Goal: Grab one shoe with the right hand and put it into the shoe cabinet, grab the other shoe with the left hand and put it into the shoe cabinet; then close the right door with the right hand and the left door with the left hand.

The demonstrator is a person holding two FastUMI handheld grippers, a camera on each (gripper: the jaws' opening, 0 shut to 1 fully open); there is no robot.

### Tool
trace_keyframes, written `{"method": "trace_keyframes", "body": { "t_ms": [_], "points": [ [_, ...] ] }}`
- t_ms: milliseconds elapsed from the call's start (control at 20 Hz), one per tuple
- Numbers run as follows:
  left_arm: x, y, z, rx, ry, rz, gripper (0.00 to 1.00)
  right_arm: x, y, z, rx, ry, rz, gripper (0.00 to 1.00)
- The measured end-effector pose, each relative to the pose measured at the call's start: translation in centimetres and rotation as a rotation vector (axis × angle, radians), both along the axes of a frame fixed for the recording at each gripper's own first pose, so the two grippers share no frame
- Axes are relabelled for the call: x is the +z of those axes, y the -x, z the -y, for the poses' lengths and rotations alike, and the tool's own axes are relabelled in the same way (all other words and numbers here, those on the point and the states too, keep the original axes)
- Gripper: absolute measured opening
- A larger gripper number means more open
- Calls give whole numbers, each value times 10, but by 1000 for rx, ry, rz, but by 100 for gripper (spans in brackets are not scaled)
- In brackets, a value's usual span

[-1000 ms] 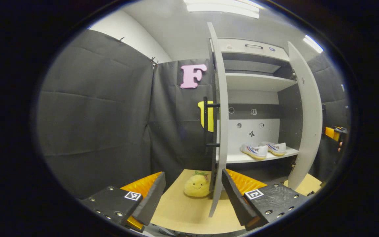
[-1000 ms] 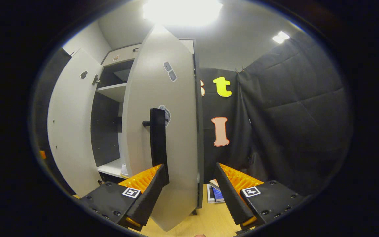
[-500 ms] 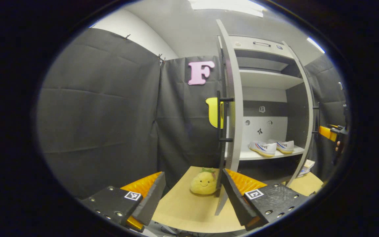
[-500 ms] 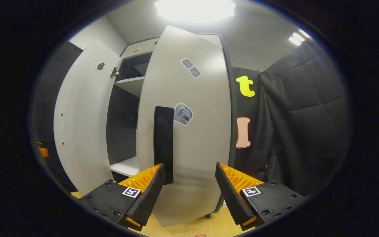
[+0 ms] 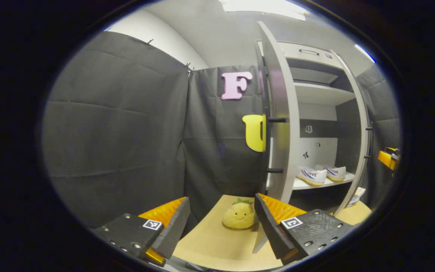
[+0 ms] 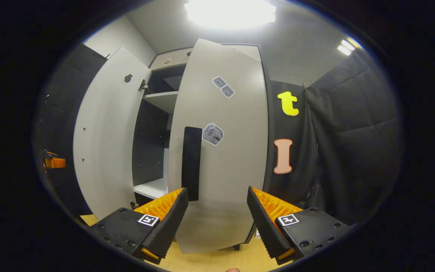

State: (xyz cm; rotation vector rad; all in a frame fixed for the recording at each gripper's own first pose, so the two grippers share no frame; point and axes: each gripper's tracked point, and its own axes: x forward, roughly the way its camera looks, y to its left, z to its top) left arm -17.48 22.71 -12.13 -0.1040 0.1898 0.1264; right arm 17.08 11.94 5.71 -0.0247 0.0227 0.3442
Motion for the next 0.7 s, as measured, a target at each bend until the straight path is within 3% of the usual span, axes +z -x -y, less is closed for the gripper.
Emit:
{"method": "trace_keyframes", "body": {
  "t_ms": [400,700],
  "points": [
    [13,-54,-18,31,-15,30,100,-27,27,65,-107,-23,-79,96],
    [6,-71,6,-2,5,28,100,-32,35,97,-157,-43,-93,98]
  ]
}}
